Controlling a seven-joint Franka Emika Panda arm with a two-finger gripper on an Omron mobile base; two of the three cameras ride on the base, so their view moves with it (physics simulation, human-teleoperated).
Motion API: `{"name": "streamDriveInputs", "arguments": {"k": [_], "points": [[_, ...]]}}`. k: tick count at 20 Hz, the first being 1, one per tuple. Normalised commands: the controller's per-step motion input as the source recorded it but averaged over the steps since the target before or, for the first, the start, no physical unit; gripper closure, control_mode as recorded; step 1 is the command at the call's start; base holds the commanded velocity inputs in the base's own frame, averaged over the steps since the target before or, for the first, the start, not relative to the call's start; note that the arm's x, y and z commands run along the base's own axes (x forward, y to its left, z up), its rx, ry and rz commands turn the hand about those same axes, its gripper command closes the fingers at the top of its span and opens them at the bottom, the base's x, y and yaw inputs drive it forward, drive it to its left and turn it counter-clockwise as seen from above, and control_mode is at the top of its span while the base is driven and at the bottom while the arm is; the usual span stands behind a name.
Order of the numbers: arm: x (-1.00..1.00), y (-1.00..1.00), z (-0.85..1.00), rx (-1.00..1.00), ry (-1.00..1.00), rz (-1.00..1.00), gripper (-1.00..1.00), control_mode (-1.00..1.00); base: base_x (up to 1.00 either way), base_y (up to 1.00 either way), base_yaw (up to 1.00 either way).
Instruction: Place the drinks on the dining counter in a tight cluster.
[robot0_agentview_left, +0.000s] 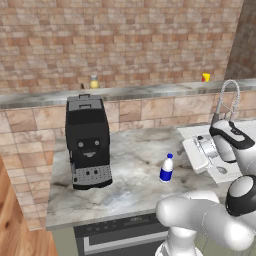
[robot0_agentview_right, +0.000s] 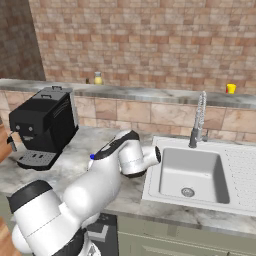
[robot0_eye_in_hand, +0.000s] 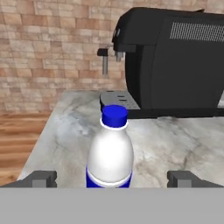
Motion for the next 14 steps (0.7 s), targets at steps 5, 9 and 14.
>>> {"name": "streamDriveInputs", "arguments": {"k": [5,9,14], "points": [[0.00,0.00,-0.11,0.00,0.03,0.00,-1.00,-1.00,0.00,0.00,0.00],[0.00,0.05,-0.16,0.00,0.04,0.00,-1.00,-1.00,0.00,0.00,0.00],[0.00,0.06,-0.11,0.00,0.02,0.00,-1.00,-1.00,0.00,0.00,0.00]]}}
